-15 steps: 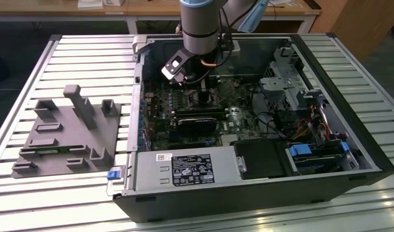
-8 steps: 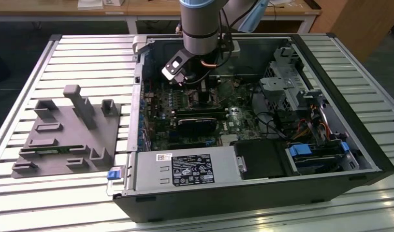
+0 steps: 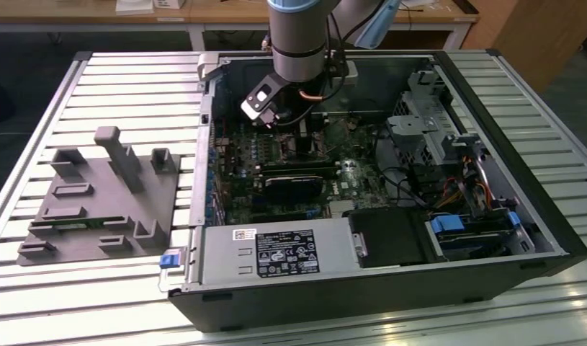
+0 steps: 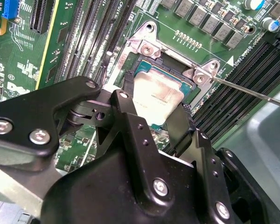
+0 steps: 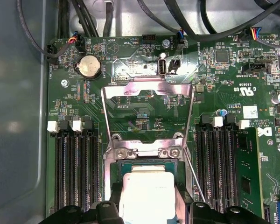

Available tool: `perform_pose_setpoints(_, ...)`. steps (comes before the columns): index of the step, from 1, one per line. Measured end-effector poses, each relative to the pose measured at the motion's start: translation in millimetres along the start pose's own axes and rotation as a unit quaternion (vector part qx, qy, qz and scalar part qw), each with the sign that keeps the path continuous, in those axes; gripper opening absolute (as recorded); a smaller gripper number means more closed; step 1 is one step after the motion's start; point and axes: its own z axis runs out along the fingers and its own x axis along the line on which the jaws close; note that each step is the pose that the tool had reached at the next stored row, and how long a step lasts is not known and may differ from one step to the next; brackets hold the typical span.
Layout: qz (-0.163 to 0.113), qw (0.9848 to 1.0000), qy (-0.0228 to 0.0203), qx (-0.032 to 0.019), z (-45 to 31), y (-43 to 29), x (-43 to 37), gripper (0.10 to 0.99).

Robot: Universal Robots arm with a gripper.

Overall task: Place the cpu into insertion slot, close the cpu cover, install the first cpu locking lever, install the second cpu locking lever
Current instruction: 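Place the cpu into insertion slot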

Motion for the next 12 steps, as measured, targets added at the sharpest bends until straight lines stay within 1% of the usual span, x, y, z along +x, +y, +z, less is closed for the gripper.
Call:
perform_pose_setpoints(8, 0.0, 1.0, 0.0002, -0.0001, 0.2, 0.0, 0.1, 0.537)
perform_pose_setpoints(9, 0.0, 1.0, 0.0002, -0.0001, 0.2, 0.0, 0.1, 0.6)
perform_pose_setpoints(12, 0.0, 1.0, 0.0001, 0.0, 0.1, 0.0, 0.0, 0.6)
